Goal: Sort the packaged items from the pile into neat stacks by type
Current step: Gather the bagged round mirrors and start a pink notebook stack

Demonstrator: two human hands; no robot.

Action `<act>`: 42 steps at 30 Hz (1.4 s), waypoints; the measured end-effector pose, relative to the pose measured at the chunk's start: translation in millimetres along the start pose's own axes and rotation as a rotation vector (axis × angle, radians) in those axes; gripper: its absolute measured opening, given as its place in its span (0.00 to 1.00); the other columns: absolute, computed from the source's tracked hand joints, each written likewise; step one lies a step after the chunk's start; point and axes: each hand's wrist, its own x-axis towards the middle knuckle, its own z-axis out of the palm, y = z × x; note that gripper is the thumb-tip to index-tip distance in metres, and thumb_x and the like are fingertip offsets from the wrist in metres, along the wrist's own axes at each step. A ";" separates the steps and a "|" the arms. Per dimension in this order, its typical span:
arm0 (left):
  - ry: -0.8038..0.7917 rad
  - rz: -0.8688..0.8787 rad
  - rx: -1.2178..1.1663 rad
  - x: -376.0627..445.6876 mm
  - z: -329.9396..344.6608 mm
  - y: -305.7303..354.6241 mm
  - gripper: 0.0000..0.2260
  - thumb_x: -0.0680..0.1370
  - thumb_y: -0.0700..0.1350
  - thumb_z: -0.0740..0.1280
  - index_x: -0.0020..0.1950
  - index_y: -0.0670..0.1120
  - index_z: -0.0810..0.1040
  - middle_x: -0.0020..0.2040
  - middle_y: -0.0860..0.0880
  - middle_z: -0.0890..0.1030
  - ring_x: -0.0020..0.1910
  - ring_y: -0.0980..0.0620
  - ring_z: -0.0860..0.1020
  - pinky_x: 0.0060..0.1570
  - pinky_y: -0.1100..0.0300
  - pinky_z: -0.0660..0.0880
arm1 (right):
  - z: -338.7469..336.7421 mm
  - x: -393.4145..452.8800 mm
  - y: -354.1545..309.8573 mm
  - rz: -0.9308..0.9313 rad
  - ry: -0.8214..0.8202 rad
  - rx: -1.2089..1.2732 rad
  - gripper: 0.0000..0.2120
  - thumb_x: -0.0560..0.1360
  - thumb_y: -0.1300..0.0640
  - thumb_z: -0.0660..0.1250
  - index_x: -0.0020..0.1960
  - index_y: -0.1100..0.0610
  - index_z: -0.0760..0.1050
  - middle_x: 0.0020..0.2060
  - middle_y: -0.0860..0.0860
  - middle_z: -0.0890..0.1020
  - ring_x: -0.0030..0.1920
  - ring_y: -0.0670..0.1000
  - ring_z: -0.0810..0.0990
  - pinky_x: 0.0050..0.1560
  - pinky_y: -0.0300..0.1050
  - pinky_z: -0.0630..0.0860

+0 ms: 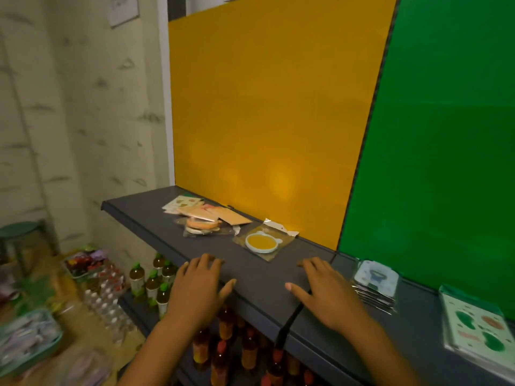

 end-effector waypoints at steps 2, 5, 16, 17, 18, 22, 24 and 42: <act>-0.003 -0.016 -0.004 16.9 7.1 -7.5 0.26 0.78 0.64 0.52 0.72 0.53 0.64 0.71 0.50 0.66 0.69 0.48 0.66 0.70 0.51 0.62 | 9.9 25.6 0.7 -0.013 -0.002 0.012 0.31 0.76 0.32 0.52 0.72 0.50 0.62 0.67 0.47 0.68 0.66 0.49 0.68 0.64 0.47 0.69; -0.011 -0.032 0.002 46.4 18.0 -15.3 0.26 0.78 0.64 0.52 0.72 0.53 0.64 0.70 0.51 0.66 0.69 0.48 0.66 0.70 0.51 0.62 | 25.6 62.9 5.7 -0.028 0.008 0.022 0.31 0.76 0.32 0.53 0.72 0.51 0.62 0.67 0.48 0.69 0.66 0.50 0.68 0.63 0.47 0.70; -0.036 -0.010 -0.024 148.7 51.8 -15.5 0.24 0.77 0.62 0.57 0.70 0.52 0.66 0.72 0.48 0.65 0.69 0.46 0.66 0.64 0.50 0.70 | 61.4 156.9 36.3 -0.017 0.042 0.124 0.26 0.76 0.34 0.56 0.66 0.50 0.67 0.63 0.48 0.71 0.62 0.48 0.70 0.58 0.43 0.71; -0.045 -0.001 -0.031 154.0 58.0 -13.8 0.24 0.77 0.62 0.57 0.70 0.52 0.66 0.70 0.47 0.67 0.68 0.47 0.67 0.63 0.50 0.70 | 64.0 159.1 39.4 -0.006 0.035 0.134 0.27 0.76 0.34 0.57 0.67 0.50 0.66 0.63 0.48 0.71 0.63 0.48 0.70 0.59 0.43 0.72; -0.055 0.007 -0.039 159.5 63.6 -12.3 0.25 0.77 0.62 0.57 0.70 0.52 0.66 0.69 0.47 0.68 0.67 0.47 0.68 0.61 0.51 0.71 | 66.0 161.0 42.2 0.007 0.028 0.143 0.28 0.76 0.34 0.57 0.67 0.50 0.66 0.64 0.49 0.71 0.63 0.48 0.70 0.60 0.43 0.71; -0.113 0.008 -0.101 179.8 81.0 -4.8 0.27 0.77 0.63 0.57 0.71 0.50 0.64 0.67 0.47 0.69 0.64 0.48 0.70 0.59 0.53 0.72 | 71.4 162.9 52.8 0.031 -0.006 0.148 0.29 0.77 0.35 0.57 0.70 0.51 0.64 0.67 0.49 0.69 0.66 0.49 0.68 0.64 0.45 0.70; -0.145 -0.016 -0.139 189.6 86.5 1.0 0.27 0.77 0.63 0.57 0.71 0.49 0.64 0.66 0.45 0.70 0.63 0.46 0.71 0.58 0.53 0.72 | 71.5 164.8 57.4 0.059 -0.013 0.147 0.29 0.77 0.36 0.57 0.72 0.50 0.63 0.68 0.49 0.68 0.67 0.48 0.67 0.65 0.44 0.69; -0.432 -0.105 -0.386 255.1 116.0 -8.9 0.24 0.65 0.64 0.72 0.48 0.47 0.73 0.45 0.47 0.77 0.46 0.49 0.77 0.39 0.58 0.70 | 63.0 189.0 60.6 0.223 0.055 0.095 0.26 0.77 0.37 0.59 0.70 0.48 0.64 0.66 0.47 0.70 0.65 0.47 0.69 0.62 0.42 0.69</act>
